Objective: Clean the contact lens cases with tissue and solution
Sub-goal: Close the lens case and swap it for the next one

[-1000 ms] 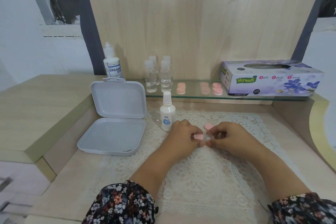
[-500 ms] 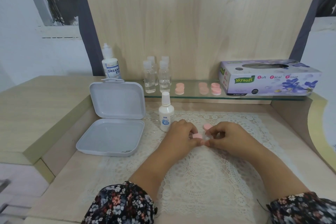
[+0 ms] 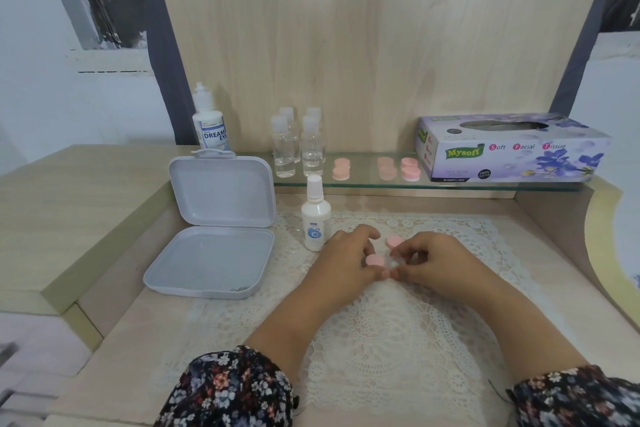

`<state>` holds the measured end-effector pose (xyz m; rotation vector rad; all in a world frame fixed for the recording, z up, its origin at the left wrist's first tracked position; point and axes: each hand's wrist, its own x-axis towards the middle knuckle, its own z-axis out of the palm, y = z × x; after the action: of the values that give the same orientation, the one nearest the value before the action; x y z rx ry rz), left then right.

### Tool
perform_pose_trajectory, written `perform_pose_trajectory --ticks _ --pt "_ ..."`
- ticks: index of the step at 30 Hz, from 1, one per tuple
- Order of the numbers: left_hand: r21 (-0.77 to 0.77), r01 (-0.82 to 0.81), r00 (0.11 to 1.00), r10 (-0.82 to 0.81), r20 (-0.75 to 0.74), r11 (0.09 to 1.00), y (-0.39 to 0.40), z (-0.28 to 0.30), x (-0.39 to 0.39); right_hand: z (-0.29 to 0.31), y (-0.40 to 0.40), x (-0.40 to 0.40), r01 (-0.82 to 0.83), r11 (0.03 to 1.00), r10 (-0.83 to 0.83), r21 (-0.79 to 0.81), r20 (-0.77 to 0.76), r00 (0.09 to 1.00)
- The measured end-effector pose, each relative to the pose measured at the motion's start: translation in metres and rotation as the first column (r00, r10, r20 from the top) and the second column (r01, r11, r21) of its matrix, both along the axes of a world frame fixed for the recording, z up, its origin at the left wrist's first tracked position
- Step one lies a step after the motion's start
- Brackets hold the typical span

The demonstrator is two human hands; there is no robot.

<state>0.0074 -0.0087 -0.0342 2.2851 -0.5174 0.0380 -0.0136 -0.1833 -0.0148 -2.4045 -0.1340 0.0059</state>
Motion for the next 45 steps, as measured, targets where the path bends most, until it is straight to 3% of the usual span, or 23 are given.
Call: perform_pose_trajectory --ticks 10,15,26,36,45 --pt "-0.041 0.036 0.999 -0.036 -0.006 0.999 0.0023 -0.0002 -0.0011 -0.0013 -0.0006 0.0009 0.013 1.0 -0.014 -0.013 -0.012 1.0" --pt "0.077 -0.058 0.997 0.054 0.06 0.995 0.0013 -0.0014 0.0031 0.0012 0.0007 -0.0007 0.011 1.0 -0.011 0.005 -0.007 1.0" --pt "0.166 0.001 0.998 -0.011 0.058 0.986 0.0012 -0.0027 0.0058 0.0003 0.0001 -0.0007 0.016 1.0 -0.016 0.006 -0.01 1.0" --pt "0.081 0.01 0.998 -0.016 0.067 0.997 -0.0004 -0.0024 0.0029 -0.001 0.0002 0.0016 0.018 1.0 -0.017 0.005 -0.011 1.0" --pt "-0.064 0.037 0.998 -0.039 -0.042 0.997 0.0024 -0.0035 0.0024 0.0008 0.001 0.0003 0.004 1.0 -0.003 0.027 -0.013 1.0"
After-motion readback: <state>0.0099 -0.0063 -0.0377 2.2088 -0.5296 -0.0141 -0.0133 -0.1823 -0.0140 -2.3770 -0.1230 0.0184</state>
